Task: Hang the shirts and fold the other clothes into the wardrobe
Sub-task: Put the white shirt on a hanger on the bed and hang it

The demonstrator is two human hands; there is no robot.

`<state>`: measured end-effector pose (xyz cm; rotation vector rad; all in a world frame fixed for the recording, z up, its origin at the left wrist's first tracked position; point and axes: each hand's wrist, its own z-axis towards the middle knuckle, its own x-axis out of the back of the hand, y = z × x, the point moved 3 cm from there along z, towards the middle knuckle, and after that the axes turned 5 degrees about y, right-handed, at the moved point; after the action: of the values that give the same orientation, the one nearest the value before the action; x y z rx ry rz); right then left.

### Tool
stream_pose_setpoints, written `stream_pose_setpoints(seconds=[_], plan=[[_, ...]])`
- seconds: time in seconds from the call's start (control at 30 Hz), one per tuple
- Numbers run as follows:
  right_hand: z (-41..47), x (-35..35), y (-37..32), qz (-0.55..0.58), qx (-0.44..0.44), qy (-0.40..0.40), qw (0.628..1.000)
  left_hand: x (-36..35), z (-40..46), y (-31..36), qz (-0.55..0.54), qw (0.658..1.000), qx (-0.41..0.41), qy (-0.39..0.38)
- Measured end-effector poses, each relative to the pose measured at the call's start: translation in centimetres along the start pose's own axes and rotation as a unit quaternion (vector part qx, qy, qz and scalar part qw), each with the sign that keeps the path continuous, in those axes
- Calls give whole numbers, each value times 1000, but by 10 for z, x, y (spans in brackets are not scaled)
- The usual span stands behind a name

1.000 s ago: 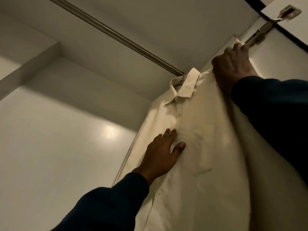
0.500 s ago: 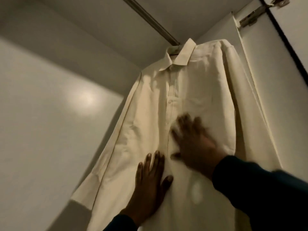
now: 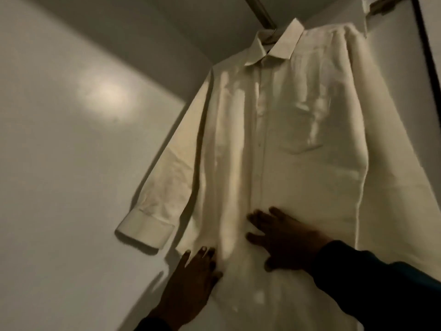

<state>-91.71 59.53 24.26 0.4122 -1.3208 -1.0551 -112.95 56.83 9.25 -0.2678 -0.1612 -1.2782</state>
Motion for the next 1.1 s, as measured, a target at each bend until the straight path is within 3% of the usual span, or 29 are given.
stream_pose_setpoints(seconds=[0.07, 0.13, 0.27, 0.33, 0.43, 0.6, 0.7, 0.8, 0.87, 0.93, 1.0, 1.1], plan=[[-14, -12, -20, 21, 59, -81, 995, 15, -18, 3, -5, 996, 26, 83], [-23, -6, -33, 60, 80, -69, 993, 34, -15, 3, -56, 982, 84, 159], [-31, 30, -29, 27, 43, 139, 989, 55, 22, 12, -144, 956, 121, 224], [-36, 44, -9, 10, -30, 232, 972, 64, 45, 29, -169, 955, 111, 216], [-39, 58, 23, -20, -131, 289, 948, 71, 78, 48, -190, 963, 100, 164], [-52, 45, 41, -40, -204, 241, 948, 44, 84, 70, -227, 969, 100, 18], [-64, 1, 13, -20, -158, 130, 979, 11, 32, 79, -201, 969, 122, -79], [-85, -38, -26, 49, -110, 69, 990, -6, -20, 88, -193, 962, 154, -118], [-98, -50, -50, 77, -61, 81, 992, -5, -43, 95, -160, 963, 190, -108], [-107, -54, -72, 77, -12, 108, 991, 2, -58, 102, -130, 964, 226, -52], [-116, -56, -87, 99, 1, 110, 989, 15, -68, 107, -132, 955, 265, 11], [-128, -59, -97, 155, -7, 147, 977, 35, -71, 112, -151, 943, 296, 30]])
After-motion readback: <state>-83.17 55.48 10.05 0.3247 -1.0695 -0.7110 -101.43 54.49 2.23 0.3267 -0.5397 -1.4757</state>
